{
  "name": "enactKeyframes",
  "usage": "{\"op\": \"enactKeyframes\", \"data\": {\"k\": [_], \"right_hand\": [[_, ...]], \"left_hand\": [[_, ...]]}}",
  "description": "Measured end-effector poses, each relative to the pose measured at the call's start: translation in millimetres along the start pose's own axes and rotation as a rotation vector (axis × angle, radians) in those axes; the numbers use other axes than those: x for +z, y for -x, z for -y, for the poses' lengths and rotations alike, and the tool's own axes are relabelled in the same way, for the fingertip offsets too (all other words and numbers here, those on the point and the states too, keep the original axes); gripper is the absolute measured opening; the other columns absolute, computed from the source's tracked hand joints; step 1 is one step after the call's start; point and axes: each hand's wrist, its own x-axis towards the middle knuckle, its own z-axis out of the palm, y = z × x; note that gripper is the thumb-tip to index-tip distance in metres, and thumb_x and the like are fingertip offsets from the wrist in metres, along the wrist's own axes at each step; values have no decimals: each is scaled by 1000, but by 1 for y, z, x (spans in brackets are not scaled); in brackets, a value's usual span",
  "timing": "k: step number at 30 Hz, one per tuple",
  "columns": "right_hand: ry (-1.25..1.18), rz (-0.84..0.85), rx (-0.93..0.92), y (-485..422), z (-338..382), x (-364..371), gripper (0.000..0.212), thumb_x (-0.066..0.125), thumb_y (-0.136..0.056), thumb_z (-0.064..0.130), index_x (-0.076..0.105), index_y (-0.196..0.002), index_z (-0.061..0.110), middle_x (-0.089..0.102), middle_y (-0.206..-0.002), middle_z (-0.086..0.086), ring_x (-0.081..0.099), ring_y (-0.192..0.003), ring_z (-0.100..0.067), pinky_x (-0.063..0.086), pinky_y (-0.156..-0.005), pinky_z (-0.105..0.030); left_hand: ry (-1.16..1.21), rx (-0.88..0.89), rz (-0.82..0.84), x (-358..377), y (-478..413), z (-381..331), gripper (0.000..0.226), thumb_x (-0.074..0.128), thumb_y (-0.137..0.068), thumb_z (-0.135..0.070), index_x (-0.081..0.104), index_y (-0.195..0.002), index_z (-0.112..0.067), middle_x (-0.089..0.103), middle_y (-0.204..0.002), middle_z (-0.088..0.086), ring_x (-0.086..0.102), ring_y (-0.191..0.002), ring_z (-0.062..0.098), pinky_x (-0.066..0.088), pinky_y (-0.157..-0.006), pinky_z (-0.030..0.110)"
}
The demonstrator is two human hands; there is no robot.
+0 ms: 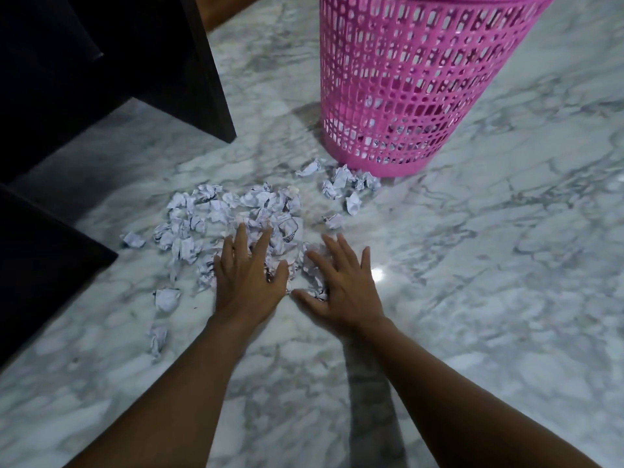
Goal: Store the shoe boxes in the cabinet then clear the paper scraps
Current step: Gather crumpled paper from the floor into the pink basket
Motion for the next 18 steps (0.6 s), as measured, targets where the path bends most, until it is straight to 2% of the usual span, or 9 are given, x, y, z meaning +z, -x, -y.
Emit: {"op": "enactKeyframes", "data": {"k": [3, 5, 8, 11, 14, 18], "right_hand": [[-68, -104, -70, -5, 3, 6, 61, 60, -86, 60, 59, -131, 19, 54, -139, -7, 40, -137, -28, 29, -112, -54], [-119, -171, -106, -9, 3, 9, 59, 68, -82, 52, 62, -128, 14, 56, -132, -10, 48, -124, -28, 40, -104, -46], [-157, -153, -132, -17, 2, 8, 71, 69, -79, 53, 54, -139, 16, 44, -147, -12, 48, -126, -28, 40, -106, -37], [-133, -43, -228, -26, 0, 7, 73, 66, -81, 53, 50, -143, 18, 40, -154, -7, 47, -130, -27, 37, -107, -41], [-155, -50, -245, -30, 3, 14, 59, 70, -82, 45, 60, -133, 17, 58, -139, 1, 53, -118, -27, 42, -98, -45], [-239, -104, -252, -30, 10, 20, 33, 67, -90, 35, 70, -116, 14, 68, -109, 1, 56, -99, -25, 45, -90, -38]], "left_hand": [[-46, 16, 10, 6, 2, 5, 61, 42, -93, -54, 29, -149, -35, 5, -164, 3, 3, -149, 30, 9, -120, 49], [-65, 53, -31, 9, 3, 8, 60, 37, -91, -55, 38, -146, -30, 17, -162, 5, 12, -147, 33, 16, -118, 51], [-86, 136, -100, 15, 5, 13, 60, 33, -89, -50, 53, -138, -22, 37, -153, 10, 29, -140, 38, 29, -112, 55], [-105, 197, -144, 20, 6, 19, 51, 38, -93, -42, 59, -132, -17, 45, -147, 14, 42, -129, 41, 36, -106, 56], [-126, 250, -182, 23, 5, 24, 46, 38, -96, -37, 61, -128, -14, 48, -143, 16, 45, -125, 40, 38, -105, 53], [-112, 282, -210, 25, 3, 26, 42, 38, -96, -32, 63, -123, -13, 51, -138, 17, 49, -121, 38, 40, -101, 50]]}}
